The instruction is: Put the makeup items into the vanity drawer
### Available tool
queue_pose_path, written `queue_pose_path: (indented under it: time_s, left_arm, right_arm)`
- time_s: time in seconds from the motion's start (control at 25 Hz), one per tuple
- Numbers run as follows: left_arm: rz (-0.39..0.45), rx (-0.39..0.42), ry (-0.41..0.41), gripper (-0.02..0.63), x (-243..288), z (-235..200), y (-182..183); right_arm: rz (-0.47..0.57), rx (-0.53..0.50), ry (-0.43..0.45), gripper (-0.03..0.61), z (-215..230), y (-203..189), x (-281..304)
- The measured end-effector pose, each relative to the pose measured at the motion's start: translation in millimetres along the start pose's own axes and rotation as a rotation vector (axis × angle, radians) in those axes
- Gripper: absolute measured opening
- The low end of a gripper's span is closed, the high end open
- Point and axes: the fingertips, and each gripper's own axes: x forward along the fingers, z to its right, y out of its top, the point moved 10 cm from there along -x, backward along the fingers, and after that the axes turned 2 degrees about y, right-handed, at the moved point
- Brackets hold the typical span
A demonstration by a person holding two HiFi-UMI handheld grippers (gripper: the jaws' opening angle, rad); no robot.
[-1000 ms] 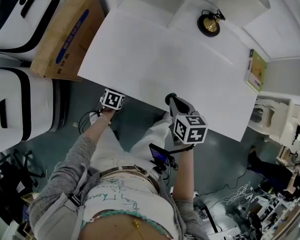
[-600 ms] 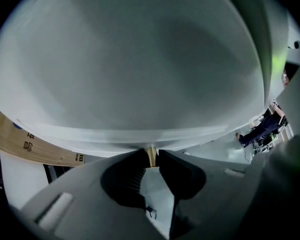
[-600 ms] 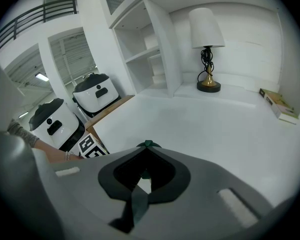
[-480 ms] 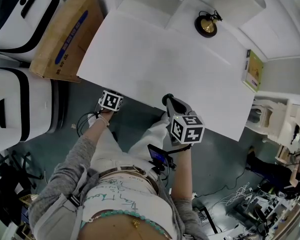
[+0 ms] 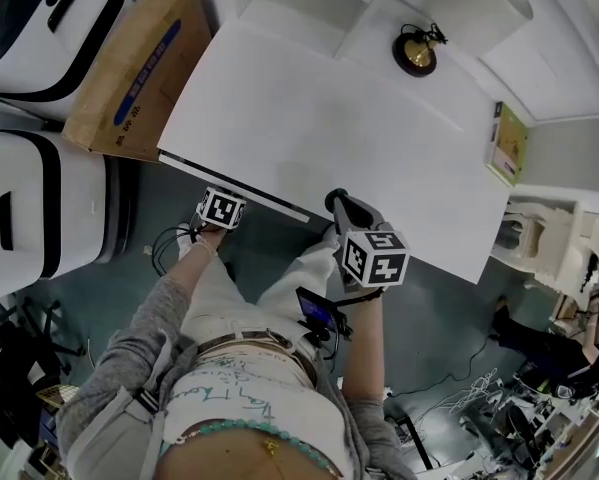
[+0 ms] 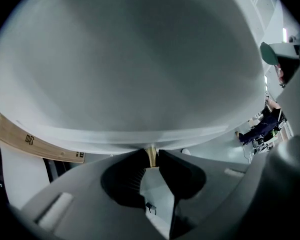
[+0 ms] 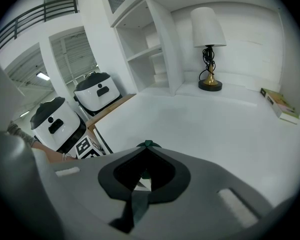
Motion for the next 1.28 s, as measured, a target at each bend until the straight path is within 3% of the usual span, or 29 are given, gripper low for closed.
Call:
queue_pose_path:
  time_s: [0.8, 1.0, 1.28]
  left_arm:
    - [-0.005, 0.020, 0.014, 0.091, -3.7, 2.6, -15.0]
    - [-0.044, 0.020, 0.038, 0.089, -6.0, 0.8, -23.0]
    - [-0.015, 0.021, 0.023, 0.089, -6.3, 2.5, -24.8]
  right_arm:
    - [-0.010, -0.011, 0.016, 0.029, -7.8, -4.4, 0.0]
    - [-0.013, -0.019, 0.024, 0.029, -11.6, -5.8, 0.2]
    - [-0.023, -0.027, 0.034, 0.029, -16.1, -8.0, 0.6]
